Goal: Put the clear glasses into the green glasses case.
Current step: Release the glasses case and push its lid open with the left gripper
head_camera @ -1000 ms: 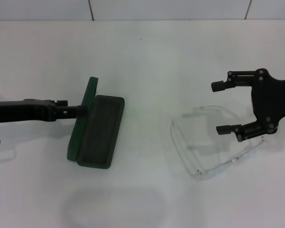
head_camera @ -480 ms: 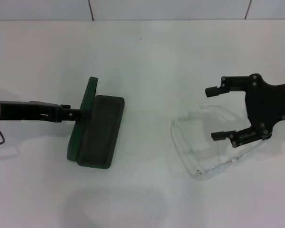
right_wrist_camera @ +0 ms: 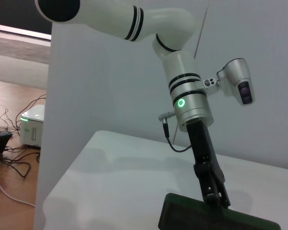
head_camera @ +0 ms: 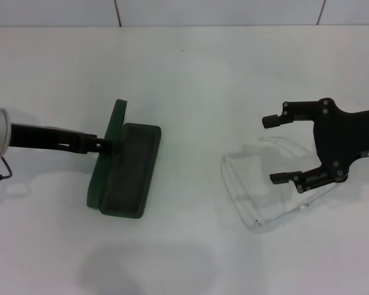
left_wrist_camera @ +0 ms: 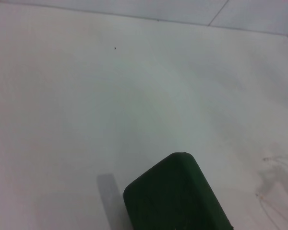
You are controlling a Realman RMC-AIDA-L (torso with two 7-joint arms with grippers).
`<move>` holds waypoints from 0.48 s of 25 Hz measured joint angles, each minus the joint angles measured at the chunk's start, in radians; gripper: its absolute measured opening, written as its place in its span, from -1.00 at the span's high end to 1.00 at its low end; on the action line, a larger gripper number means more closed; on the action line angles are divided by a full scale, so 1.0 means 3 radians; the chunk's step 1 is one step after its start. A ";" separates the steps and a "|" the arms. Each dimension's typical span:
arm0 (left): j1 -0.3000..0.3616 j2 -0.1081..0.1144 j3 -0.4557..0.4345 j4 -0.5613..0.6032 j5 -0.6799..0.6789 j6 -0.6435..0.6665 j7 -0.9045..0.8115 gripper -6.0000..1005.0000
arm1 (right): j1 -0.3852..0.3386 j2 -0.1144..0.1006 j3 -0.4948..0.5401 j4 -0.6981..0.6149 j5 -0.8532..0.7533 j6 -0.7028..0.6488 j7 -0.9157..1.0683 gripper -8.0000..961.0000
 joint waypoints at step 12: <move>-0.0111 0.0000 0.0009 0.0000 0.0221 -0.0017 -0.0130 -0.46 | -0.0020 0.0009 0.0000 0.0000 0.0000 0.0014 -0.0009 -0.76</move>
